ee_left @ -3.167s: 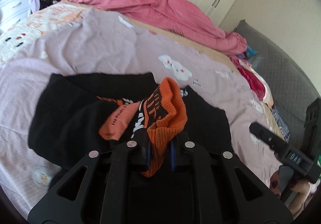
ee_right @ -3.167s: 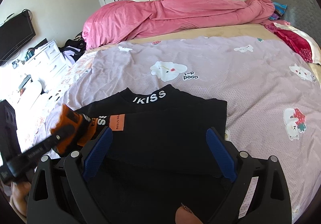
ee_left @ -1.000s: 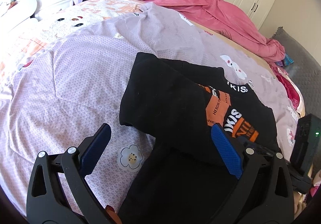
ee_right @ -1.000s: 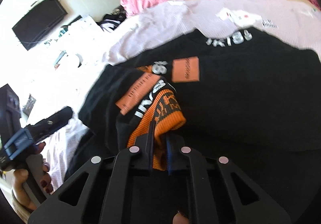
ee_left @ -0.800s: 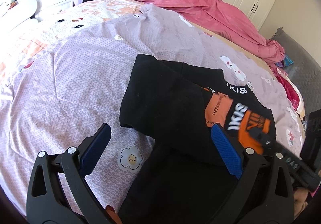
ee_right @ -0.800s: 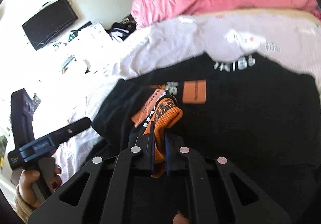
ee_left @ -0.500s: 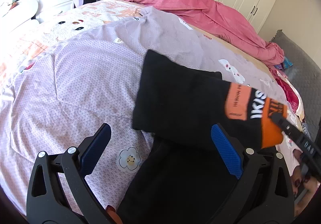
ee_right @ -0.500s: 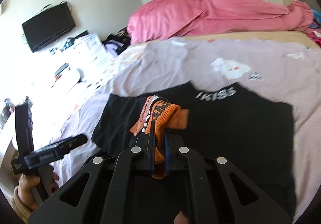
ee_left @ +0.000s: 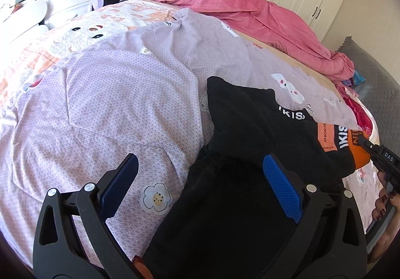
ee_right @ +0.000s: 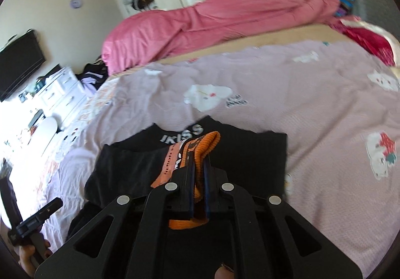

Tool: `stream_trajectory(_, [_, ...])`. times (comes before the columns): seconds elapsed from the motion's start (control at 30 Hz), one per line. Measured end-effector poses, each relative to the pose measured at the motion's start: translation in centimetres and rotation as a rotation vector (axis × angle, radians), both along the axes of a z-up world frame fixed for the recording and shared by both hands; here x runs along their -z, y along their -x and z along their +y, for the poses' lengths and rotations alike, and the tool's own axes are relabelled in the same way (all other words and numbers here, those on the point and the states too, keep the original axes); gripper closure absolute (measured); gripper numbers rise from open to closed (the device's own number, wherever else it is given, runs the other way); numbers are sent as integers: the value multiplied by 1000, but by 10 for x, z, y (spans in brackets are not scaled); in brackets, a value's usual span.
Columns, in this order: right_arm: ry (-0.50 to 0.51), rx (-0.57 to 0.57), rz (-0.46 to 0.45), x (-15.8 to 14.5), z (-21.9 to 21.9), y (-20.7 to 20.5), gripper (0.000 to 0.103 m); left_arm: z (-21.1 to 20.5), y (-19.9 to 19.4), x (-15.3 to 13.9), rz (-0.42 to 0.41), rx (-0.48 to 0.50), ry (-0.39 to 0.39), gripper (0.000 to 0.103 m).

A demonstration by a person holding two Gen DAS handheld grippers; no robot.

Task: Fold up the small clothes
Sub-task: 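Lift the held cuff off the shirt with the right gripper, then lay the held cuff back onto the shirt body and open the right gripper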

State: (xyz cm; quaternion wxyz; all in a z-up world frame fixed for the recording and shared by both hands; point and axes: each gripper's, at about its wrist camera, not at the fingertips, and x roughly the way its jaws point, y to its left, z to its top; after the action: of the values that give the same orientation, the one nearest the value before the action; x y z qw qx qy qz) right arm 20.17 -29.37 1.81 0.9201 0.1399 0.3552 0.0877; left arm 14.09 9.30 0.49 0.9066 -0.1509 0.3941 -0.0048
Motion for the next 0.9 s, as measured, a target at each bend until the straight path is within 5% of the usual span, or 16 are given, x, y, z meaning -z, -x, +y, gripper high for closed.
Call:
stream_trajectory(0.4, [28, 52, 76, 14, -9, -2, 98, -1, -30, -16, -34, -20, -49, 9])
stream_trajectory(0.47, [41, 55, 95, 17, -9, -4, 98, 4, -38, -14, -23, -29, -43, 15])
stream_trajectory(0.6, [43, 80, 151, 26, -12, -8, 98, 8, -50, -3, 27, -16, -14, 43])
stream_trajectory(0.9, [62, 134, 194, 35, -19, -10, 93, -23, -59, 5, 32, 105, 42, 50])
